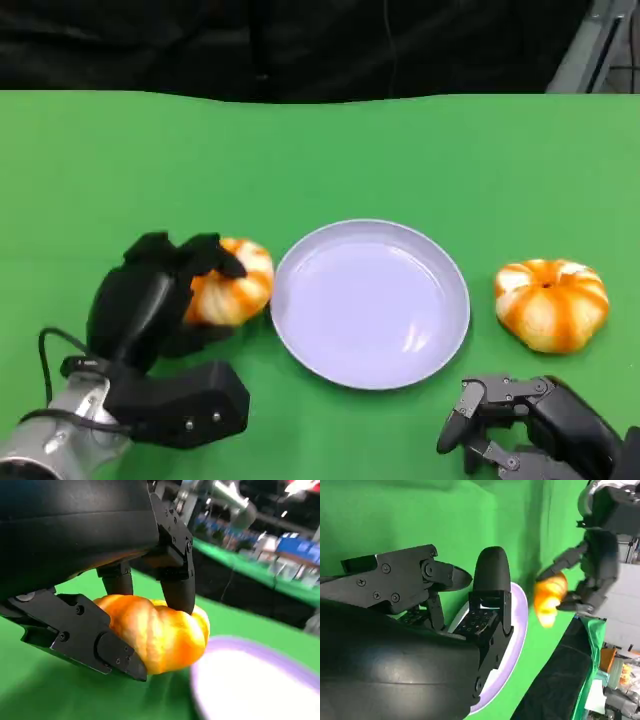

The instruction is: Grasp the bread from the table and place it into the plate.

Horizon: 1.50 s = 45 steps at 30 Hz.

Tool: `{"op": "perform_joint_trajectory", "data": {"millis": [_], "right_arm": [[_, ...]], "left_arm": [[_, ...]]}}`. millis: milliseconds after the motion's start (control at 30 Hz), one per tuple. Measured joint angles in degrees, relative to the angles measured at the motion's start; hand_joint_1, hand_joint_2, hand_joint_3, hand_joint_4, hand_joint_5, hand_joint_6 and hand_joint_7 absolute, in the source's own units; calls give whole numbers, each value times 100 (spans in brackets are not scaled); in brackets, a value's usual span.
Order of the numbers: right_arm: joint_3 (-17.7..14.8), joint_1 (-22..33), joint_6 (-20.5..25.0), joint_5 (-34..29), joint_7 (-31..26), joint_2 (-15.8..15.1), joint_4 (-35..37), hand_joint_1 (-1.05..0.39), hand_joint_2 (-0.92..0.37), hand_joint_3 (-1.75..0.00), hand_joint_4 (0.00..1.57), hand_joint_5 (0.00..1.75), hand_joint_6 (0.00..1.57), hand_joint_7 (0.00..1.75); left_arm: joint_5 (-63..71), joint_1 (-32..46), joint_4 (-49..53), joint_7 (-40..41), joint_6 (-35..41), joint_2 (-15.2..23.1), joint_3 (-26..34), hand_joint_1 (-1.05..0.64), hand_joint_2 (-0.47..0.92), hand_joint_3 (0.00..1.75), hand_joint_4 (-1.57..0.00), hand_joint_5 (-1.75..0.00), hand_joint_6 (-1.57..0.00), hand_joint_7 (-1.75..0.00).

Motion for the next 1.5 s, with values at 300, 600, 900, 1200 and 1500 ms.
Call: {"op": "perform_joint_trajectory", "data": {"millis": [300,600,900,1200,1500], "right_arm": [[0,0,0,-2,-2,0,6,-1,-92,-47,71,151,82,104],[-1,0,3,5,5,1,6,0,-92,-47,72,150,82,104],[0,-1,2,-4,-5,1,8,-1,-92,-46,73,150,82,104],[0,-5,1,-16,-10,2,11,1,-92,-47,72,151,82,104],[1,-7,3,-17,-13,32,16,-1,-92,-47,72,151,82,105]], "left_arm": [[113,156,-276,12,101,37,62,-2,87,0,-50,-167,-56,-137],[159,234,-622,14,204,62,130,-4,86,0,-53,-163,-58,-132],[176,414,-1086,32,212,130,153,-7,86,0,-53,-163,-58,-130],[260,596,-1928,11,163,195,205,-7,85,0,-53,-164,-57,-133],[204,606,-2151,-338,35,2,203,-5,86,0,-52,-166,-55,-136]]}}
